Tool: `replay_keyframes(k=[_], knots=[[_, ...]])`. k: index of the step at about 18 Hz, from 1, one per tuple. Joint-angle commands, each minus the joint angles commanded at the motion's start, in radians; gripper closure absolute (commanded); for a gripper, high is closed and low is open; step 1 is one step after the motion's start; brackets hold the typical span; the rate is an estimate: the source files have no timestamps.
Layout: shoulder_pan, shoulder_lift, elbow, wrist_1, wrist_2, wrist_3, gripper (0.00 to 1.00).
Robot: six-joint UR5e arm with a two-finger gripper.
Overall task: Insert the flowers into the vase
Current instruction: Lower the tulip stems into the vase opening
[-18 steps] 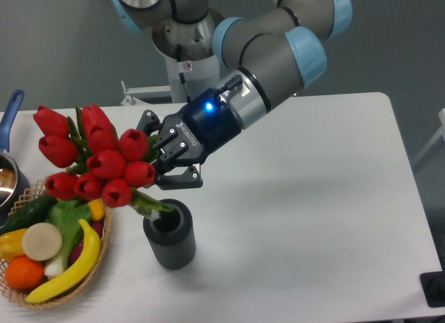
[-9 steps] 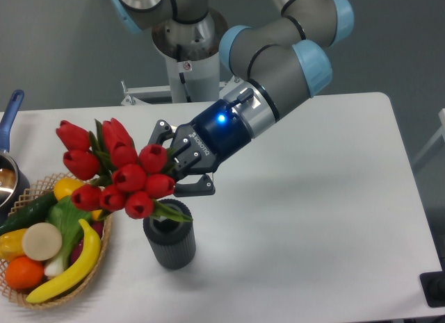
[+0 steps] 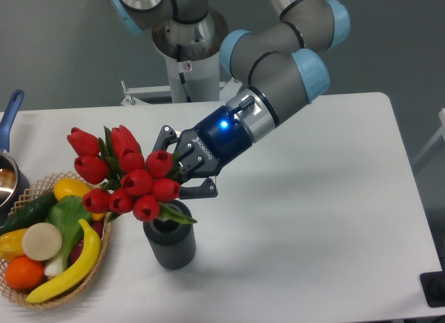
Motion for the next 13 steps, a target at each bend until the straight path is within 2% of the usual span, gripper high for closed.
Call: replay_keyframes(k=[5, 9, 13], knots=[[0.000, -0.031, -0.003, 0.000, 0.000, -0.003, 0.80], [0.002, -0.035, -0.064, 0.000, 0.002, 0.000, 0.80], [0.008, -0.035, -0.083, 0.000, 0.002, -0.002, 0.80]])
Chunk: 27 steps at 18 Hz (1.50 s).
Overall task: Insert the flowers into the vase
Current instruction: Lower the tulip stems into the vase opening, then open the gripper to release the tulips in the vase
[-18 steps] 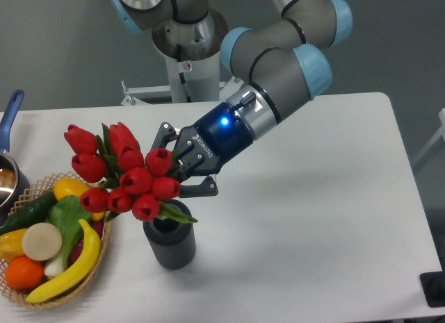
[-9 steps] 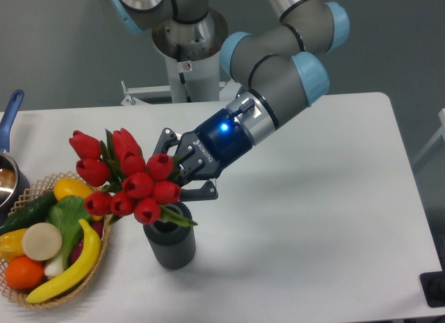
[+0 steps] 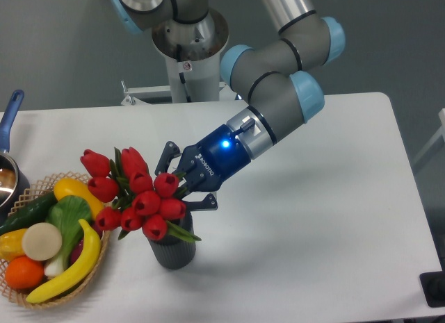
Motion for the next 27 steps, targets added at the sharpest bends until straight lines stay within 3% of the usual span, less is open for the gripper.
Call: replay_keyframes(k=[14, 17, 20, 24, 27], knots=[[0.018, -0.051, -0.008, 0.000, 0.008, 0.015, 0.77], [0.023, -0.049, -0.017, 0.000, 0.008, 0.017, 0.72], [0.023, -0.048, -0.025, 0.000, 0.008, 0.018, 0.54], [0.023, -0.045, -0.028, 0.000, 0.008, 0.018, 0.22], [0.023, -0.043, -0.029, 0.000, 0.009, 0.017, 0.19]])
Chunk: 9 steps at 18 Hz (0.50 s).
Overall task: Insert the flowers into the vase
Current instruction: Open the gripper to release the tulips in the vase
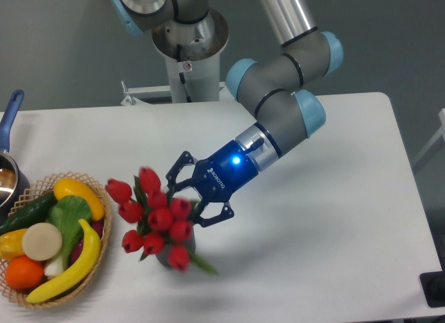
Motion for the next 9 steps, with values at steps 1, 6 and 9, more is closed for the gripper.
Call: replay_keyframes(k=[1, 6, 9], knots=[[0.000, 0.000, -0.003, 0.000, 0.000, 0.000, 0.17], [-0.002, 0.005, -0.015, 0.000, 0.005, 0.000, 0.17], [-0.002, 0.012, -0.011, 0.000, 0.011, 0.005, 0.01]])
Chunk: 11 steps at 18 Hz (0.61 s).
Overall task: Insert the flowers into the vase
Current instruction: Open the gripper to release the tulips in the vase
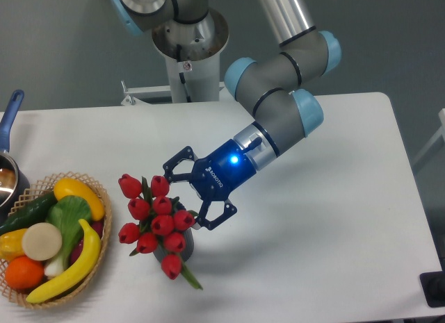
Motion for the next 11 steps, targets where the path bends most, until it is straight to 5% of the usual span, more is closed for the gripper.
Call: replay_keyframes(k=[4, 11], knots=[[0.012, 0.038, -0.003, 0.002, 0.155, 0.000, 0.00], [0.037, 0.113, -0.050, 0.000, 0.254, -0.005, 0.00]])
